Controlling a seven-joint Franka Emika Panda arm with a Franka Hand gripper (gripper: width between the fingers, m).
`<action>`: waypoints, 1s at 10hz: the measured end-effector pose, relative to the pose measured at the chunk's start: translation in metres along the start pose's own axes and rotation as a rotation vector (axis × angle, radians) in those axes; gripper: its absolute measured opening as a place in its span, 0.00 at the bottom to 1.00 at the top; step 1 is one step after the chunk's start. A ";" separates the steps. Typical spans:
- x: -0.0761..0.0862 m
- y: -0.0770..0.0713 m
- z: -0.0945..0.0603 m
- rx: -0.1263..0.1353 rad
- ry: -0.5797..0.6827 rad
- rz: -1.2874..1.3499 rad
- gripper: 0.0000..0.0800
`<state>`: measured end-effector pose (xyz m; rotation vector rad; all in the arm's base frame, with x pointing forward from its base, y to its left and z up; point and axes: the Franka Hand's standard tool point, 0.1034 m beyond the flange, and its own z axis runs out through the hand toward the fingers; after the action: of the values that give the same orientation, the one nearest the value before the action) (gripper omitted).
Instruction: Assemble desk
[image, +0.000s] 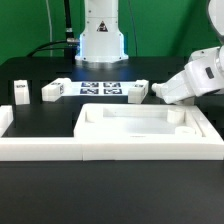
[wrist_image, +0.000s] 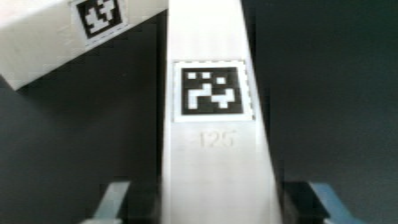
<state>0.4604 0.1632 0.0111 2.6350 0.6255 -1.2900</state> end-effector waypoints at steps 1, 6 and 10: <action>-0.002 0.000 -0.005 0.001 0.001 0.000 0.36; -0.098 0.053 -0.095 0.020 0.137 -0.046 0.36; -0.082 0.057 -0.108 0.028 0.394 -0.008 0.36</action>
Offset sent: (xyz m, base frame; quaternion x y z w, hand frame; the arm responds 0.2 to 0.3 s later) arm 0.0285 -0.0422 0.1000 0.0656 0.0896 -0.0462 0.9927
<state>0.5177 0.1197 0.1394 2.9357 0.6694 -0.7854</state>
